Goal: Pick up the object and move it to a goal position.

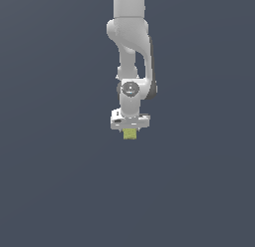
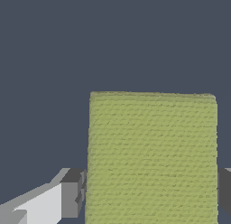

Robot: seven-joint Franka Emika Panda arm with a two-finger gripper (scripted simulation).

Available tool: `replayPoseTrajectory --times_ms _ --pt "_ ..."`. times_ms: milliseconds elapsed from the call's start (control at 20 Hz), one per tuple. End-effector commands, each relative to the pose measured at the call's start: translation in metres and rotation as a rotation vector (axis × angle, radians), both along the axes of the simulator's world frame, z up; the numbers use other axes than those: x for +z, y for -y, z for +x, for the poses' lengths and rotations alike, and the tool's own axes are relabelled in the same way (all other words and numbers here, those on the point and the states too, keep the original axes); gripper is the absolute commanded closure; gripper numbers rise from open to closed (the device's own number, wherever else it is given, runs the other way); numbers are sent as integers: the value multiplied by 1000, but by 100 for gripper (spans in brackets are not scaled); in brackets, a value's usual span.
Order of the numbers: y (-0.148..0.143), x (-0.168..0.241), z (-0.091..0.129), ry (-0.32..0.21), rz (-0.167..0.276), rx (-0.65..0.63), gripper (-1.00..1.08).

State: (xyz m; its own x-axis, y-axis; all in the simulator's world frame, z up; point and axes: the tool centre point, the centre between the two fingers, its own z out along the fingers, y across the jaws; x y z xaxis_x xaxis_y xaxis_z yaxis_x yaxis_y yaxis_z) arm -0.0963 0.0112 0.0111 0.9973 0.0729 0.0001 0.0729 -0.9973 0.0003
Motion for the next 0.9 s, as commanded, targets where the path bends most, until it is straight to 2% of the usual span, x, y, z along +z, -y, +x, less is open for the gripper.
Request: replayPoseTrajectory --times_ms 0,500,850 --pt "0 -1 0 0 0 0 108" --pt "-2 2 0 0 0 0 108" --pt "-17 26 1 0 0 0 108"
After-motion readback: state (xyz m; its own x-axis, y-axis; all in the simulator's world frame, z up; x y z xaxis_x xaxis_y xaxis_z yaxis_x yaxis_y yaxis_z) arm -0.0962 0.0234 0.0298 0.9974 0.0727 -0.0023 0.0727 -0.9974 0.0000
